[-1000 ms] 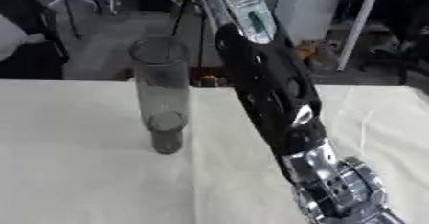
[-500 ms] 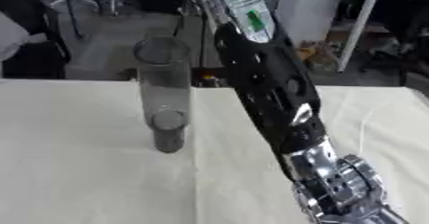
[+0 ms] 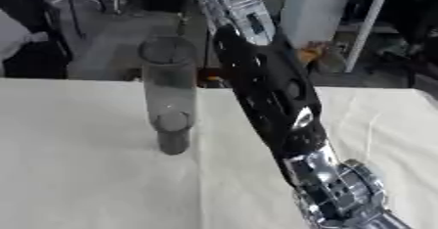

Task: Arrange flowers into the vase.

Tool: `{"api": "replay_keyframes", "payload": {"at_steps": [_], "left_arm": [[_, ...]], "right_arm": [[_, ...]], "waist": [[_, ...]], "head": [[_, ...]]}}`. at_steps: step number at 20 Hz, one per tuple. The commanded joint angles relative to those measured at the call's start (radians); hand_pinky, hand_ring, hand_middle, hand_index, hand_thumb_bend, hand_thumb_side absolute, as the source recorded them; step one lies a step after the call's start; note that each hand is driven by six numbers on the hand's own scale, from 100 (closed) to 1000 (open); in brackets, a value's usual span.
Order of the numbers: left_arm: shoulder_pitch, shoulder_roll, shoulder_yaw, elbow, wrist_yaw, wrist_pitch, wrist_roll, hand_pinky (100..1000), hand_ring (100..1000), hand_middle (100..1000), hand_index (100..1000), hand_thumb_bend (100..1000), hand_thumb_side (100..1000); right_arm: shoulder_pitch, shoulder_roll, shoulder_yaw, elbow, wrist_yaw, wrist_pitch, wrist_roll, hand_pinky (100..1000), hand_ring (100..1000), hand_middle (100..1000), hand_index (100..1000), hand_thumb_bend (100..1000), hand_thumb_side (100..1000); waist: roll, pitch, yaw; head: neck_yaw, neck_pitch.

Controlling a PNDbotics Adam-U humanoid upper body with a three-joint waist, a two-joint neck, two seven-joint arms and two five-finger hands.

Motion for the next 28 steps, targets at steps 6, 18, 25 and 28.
{"api": "replay_keyframes", "payload": {"at_steps": [6,18,25,28], "left_arm": [[-0.017,0.014,0.004,-0.014,0.006,0.001,0.000,461,601,753,817,100,1000],[-0.019,0.008,0.004,-0.014,0.006,0.003,-0.001,462,601,752,817,100,1000],[-0.020,0.004,0.006,-0.014,0.007,0.004,0.000,462,601,752,817,100,1000],[-0.020,0.002,0.007,-0.014,0.007,0.004,0.001,461,601,752,816,100,1000]], "right_arm": [[-0.005,-0.001,-0.013,-0.014,-0.008,0.021,-0.019,100,1000,100,100,100,565],[0.015,0.007,-0.013,-0.020,-0.020,0.041,-0.016,100,1000,100,100,100,568],[0.037,0.008,-0.018,-0.012,-0.033,0.046,-0.011,100,1000,100,100,100,573],[0.045,0.006,-0.016,-0.006,-0.032,0.048,-0.001,100,1000,100,100,100,580]], "waist": [[-0.002,-0.027,0.002],[-0.004,-0.020,0.003],[-0.004,-0.016,0.008],[-0.004,-0.013,0.009]], "head": [[0.009,0.007],[0.015,0.007],[0.021,0.007],[0.024,0.007]]}}
